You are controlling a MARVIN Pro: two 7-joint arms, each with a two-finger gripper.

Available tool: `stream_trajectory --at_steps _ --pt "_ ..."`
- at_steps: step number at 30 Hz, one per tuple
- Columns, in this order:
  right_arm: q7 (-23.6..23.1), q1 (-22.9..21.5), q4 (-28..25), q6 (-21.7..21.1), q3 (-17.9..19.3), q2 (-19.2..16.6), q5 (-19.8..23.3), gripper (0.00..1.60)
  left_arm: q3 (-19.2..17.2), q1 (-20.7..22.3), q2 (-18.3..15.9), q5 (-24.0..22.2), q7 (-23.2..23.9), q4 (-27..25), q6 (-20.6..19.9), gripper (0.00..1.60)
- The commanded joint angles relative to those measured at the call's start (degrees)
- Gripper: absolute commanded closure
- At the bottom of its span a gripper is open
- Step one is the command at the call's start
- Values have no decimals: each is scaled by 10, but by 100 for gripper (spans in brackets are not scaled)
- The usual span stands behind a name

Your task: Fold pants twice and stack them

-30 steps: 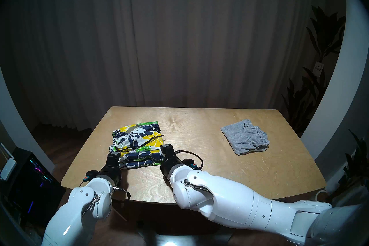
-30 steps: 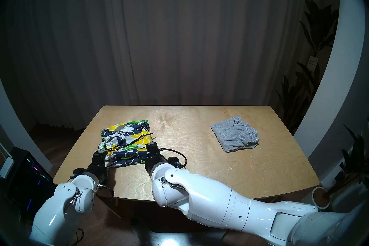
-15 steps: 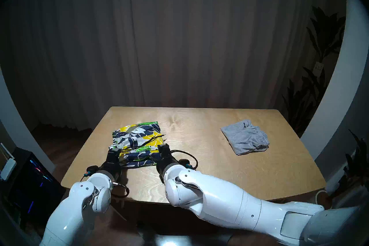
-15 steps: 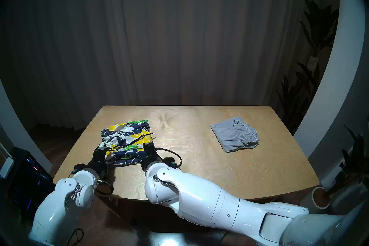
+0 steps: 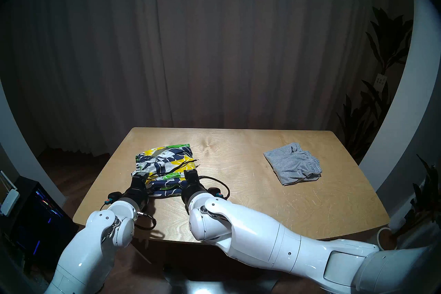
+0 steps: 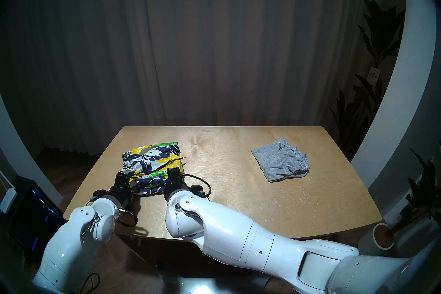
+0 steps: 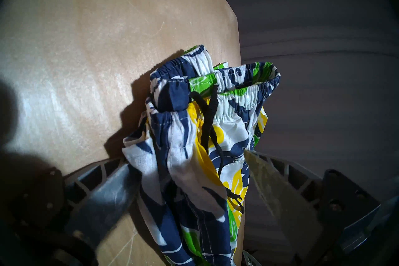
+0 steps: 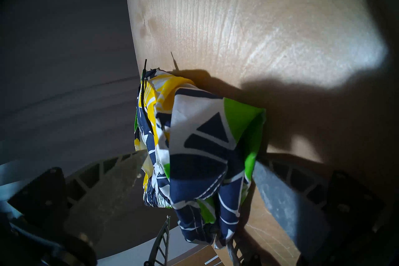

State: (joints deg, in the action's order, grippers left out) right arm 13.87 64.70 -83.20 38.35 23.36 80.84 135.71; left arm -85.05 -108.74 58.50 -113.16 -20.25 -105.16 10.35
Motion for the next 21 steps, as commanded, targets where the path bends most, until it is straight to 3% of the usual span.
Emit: stream_trajectory --at_steps 1,11,21 --pt "-1 -3 27 3 1 31 5 0 8 7 1 -4 0 26 -11 0" --pt "-12 -8 58 4 10 42 18 0 21 18 -3 8 38 67 -22 0" --pt "-18 -11 67 4 14 46 23 0 20 39 -11 -2 72 123 -59 0"
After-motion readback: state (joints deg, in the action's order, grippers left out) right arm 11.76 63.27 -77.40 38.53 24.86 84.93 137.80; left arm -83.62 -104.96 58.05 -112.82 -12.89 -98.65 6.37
